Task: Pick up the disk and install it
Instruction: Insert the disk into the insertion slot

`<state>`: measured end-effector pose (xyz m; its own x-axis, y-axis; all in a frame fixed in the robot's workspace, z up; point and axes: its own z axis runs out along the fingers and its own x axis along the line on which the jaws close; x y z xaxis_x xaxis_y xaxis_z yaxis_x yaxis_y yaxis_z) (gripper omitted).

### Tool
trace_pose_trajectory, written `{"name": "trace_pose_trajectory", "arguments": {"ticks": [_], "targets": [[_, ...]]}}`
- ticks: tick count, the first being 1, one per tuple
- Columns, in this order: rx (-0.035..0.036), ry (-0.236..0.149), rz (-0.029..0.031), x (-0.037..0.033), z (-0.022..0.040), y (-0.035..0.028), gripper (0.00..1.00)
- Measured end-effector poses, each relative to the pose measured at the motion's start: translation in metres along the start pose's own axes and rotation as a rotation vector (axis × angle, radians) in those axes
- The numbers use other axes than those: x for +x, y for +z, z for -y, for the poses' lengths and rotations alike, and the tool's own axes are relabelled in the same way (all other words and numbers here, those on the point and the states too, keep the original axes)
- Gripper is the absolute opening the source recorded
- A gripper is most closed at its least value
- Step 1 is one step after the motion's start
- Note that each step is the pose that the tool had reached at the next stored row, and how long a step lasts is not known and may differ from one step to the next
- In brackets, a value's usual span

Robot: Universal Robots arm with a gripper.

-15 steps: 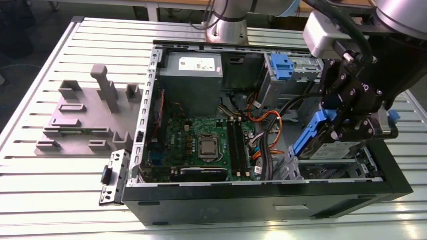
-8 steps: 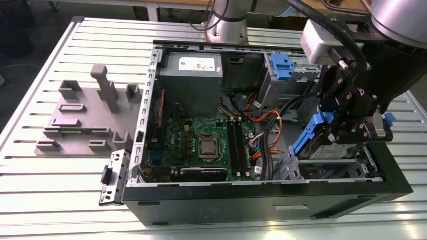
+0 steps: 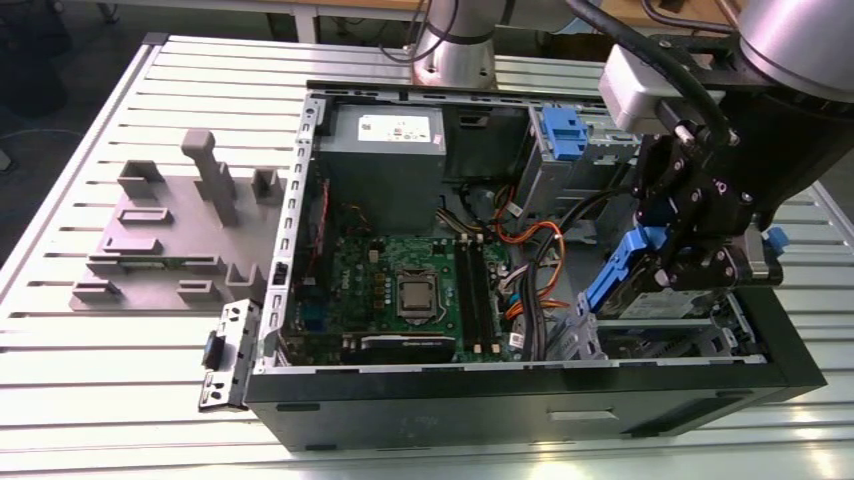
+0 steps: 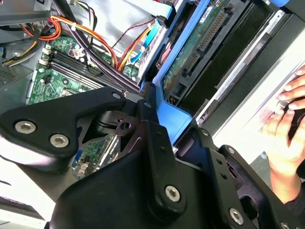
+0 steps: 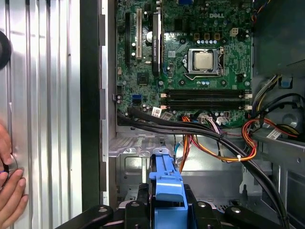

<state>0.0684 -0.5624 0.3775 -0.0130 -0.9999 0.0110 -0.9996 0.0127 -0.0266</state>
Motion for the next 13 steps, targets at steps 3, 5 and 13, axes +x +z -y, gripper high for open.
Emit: {"name": "trace_pose_trajectory", "arguments": {"ticks": [3,5,13], "targets": [[0.0000,0.000,-0.0003,0.0000,0.0000,0.0000,0.36],[0.0000,0.000,-0.0006,0.0000,0.0000,0.0001,0.36],[0.0000,0.000,-0.0006,0.0000,0.0015,0.0039,0.36]]}}
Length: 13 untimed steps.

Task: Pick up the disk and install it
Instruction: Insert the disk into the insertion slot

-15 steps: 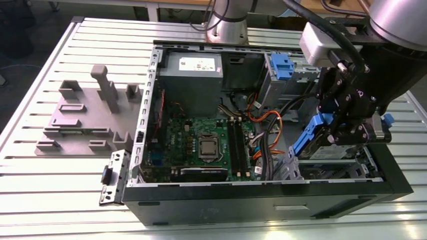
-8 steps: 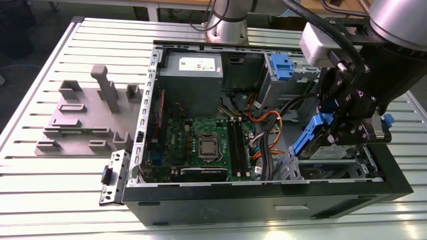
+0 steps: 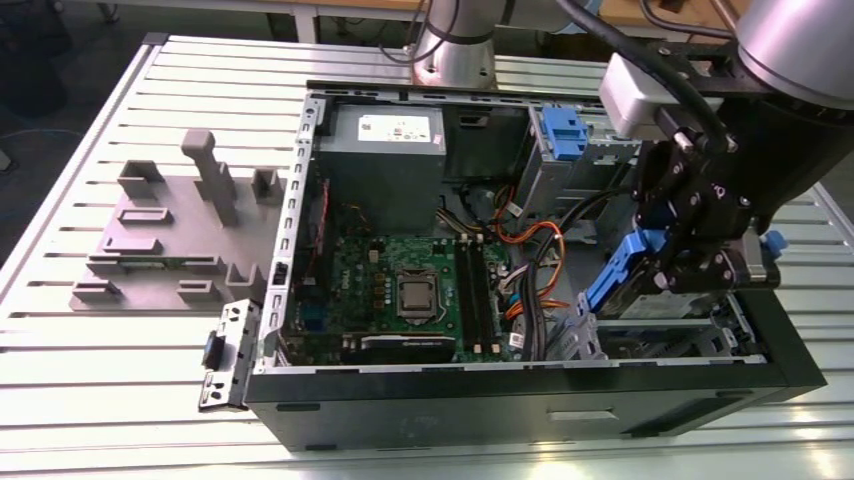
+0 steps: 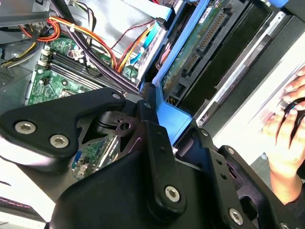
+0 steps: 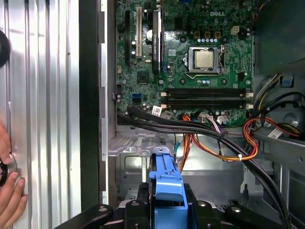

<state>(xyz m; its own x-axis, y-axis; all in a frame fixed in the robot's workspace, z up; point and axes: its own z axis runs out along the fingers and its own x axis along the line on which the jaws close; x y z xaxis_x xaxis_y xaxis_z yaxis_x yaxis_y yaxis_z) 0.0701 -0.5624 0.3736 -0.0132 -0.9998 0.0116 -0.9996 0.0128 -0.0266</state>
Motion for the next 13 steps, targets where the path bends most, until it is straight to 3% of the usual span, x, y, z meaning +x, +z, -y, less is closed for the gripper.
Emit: {"name": "trace_pose_trajectory", "arguments": {"ticks": [13], "targets": [[0.0000,0.000,-0.0001,-0.0002,-0.0004,0.0171,0.36]]}}
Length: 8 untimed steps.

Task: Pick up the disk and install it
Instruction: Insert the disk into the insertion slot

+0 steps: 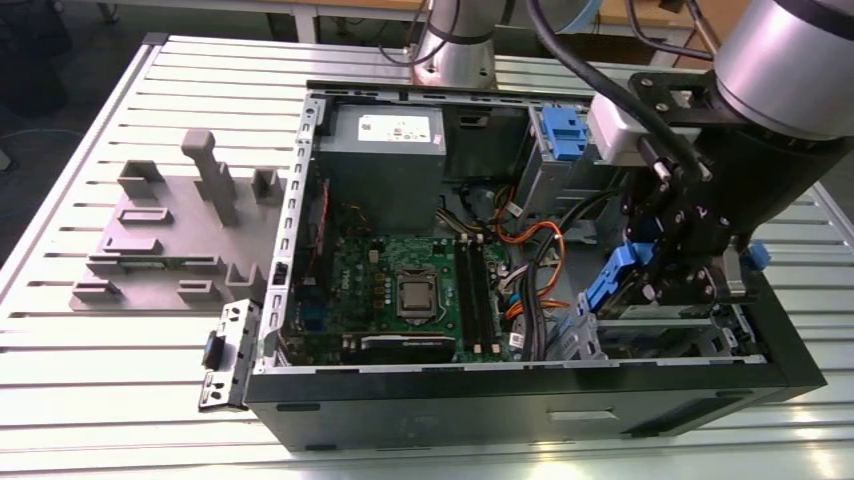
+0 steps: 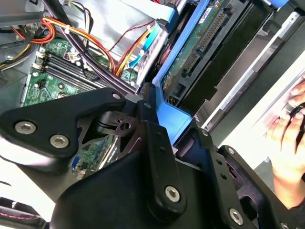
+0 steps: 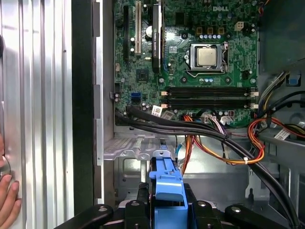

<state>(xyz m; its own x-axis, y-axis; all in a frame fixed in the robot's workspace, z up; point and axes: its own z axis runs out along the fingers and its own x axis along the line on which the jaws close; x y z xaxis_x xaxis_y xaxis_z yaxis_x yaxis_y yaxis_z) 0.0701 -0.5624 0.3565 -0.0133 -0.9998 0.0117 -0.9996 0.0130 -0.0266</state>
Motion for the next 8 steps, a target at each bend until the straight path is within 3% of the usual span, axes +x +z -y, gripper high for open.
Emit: {"name": "trace_pose_trajectory", "arguments": {"ticks": [8], "targets": [[0.0000,0.001,-0.0002,0.0001,-0.0002,0.0080,0.36]]}}
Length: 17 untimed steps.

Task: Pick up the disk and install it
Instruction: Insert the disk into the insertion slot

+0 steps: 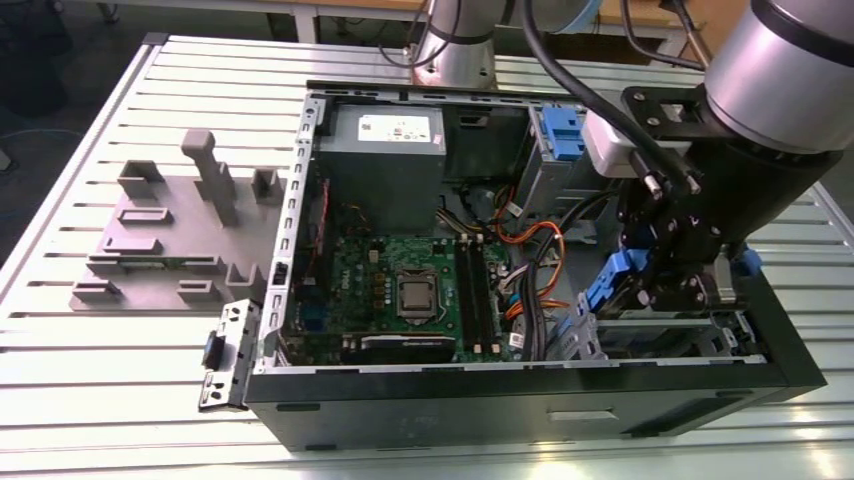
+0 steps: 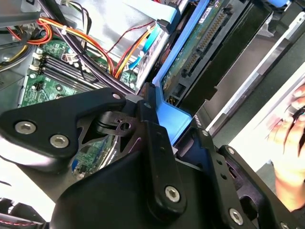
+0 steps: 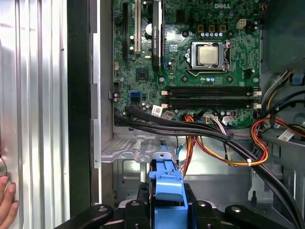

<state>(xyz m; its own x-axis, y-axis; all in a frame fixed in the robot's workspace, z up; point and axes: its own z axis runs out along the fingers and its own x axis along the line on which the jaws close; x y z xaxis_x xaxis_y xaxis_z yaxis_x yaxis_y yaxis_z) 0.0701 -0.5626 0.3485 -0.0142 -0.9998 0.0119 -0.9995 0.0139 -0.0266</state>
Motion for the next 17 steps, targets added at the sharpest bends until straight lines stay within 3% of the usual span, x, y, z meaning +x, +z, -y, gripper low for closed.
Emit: {"name": "trace_pose_trajectory", "arguments": {"ticks": [9,17], "targets": [[0.0000,0.002,-0.0015,0.0009,-0.0001,0.0080,0.36],[0.0000,0.002,-0.0023,0.0010,-0.0001,0.0081,0.36]]}}
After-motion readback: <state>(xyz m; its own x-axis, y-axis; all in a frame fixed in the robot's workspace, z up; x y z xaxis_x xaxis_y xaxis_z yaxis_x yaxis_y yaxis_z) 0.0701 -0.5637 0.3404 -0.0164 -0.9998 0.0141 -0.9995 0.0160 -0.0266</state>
